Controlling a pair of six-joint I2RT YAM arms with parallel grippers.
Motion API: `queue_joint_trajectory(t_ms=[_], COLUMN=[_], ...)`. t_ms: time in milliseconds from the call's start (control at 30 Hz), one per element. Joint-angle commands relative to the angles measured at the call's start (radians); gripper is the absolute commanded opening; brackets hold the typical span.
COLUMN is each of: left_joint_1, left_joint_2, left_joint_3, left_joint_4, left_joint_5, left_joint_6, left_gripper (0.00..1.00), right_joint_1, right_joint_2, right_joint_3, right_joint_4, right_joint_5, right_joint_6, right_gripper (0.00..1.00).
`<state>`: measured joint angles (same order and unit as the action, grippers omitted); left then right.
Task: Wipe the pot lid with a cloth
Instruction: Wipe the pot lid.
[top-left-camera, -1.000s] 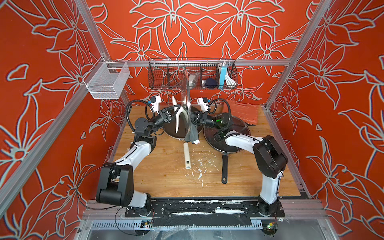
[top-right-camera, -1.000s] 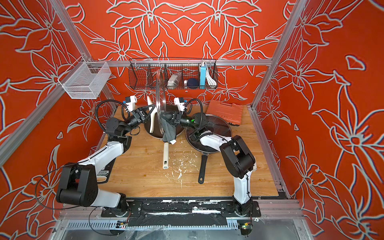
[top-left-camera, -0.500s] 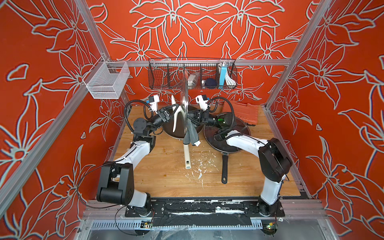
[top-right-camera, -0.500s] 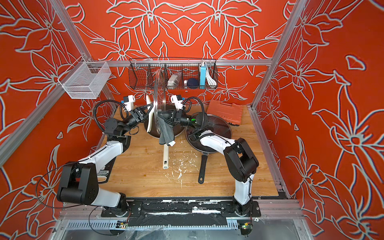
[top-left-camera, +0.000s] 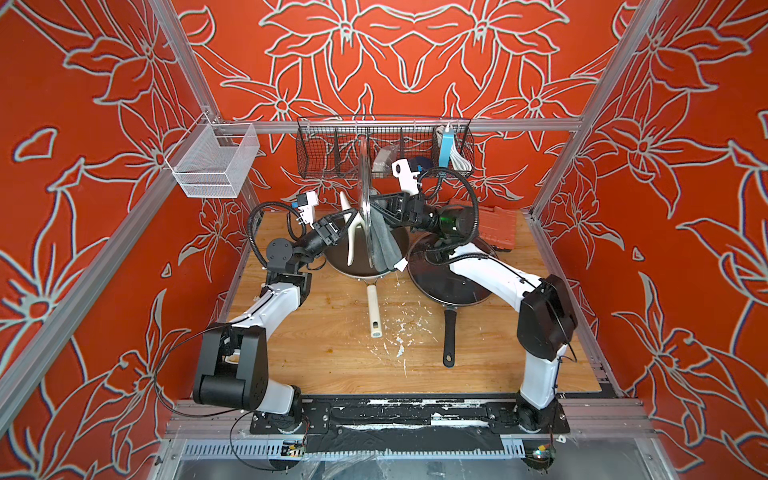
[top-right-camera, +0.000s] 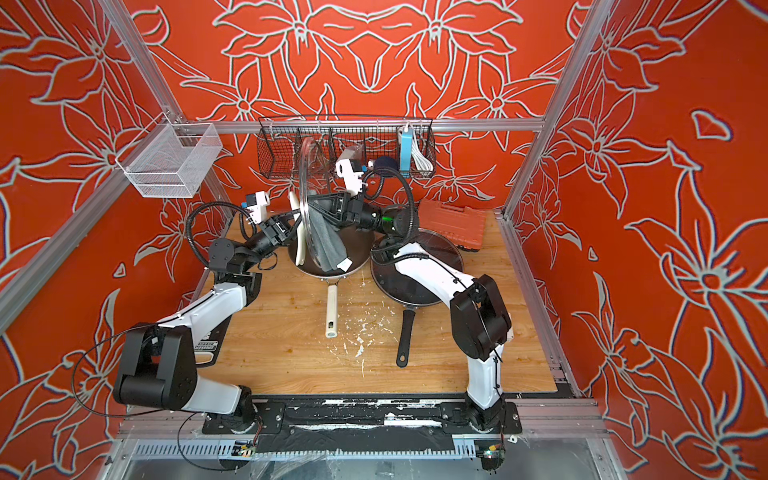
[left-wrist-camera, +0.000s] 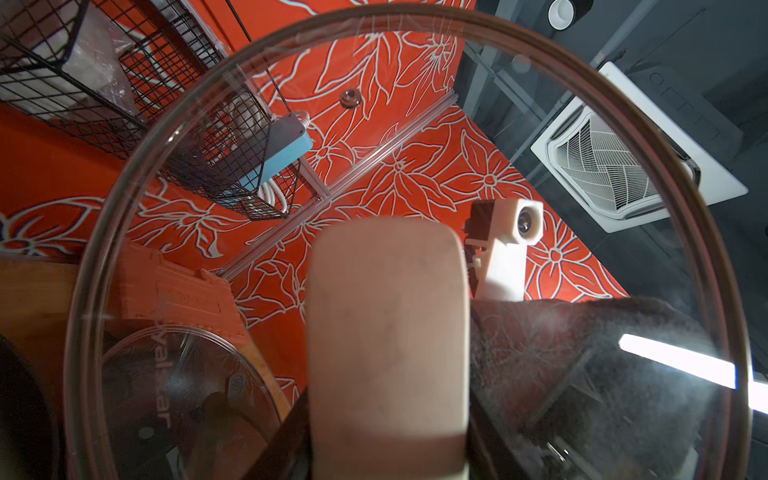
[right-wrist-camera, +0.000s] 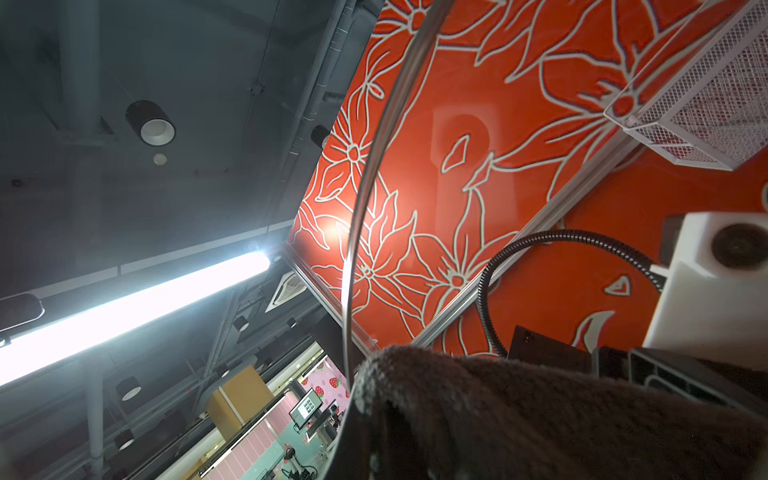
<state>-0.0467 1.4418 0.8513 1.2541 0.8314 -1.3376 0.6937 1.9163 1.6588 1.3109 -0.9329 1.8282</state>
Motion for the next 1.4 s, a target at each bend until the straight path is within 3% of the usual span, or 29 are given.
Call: queue_joint_trajectory(t_ms=[0, 633, 833, 1367], left_joint_1=[-0.016, -0.021, -0.034, -0.078], left_joint_2=[-0.05, -0.153, -0.158, -0.116], left_joint_3=[0.009, 0.003, 0.035, 0.114], left_joint_4=[0.136, 0.136, 0.136, 0.136], left_joint_5=[0.027, 0.074, 0.059, 0.029], left_joint_6=[0.055, 0.015, 0.008, 0.012], left_gripper=[0.0, 0.0, 0.0, 0.0], right_joint_1=[0.025, -0.057, -0.057, -0.033], right_joint_2=[0.029, 0.285, 0.286, 0.27], right_joint_3=[0.122, 0.539, 0.489, 0.189], right_joint_4=[0.026, -0.308, -0.365, -0.253], right_joint_5=[0.026, 0.014, 0.008, 0.027], right_joint_6=[0.027, -0.115, -0.187, -0.201], right_gripper=[0.0, 0.0, 0.0, 0.0])
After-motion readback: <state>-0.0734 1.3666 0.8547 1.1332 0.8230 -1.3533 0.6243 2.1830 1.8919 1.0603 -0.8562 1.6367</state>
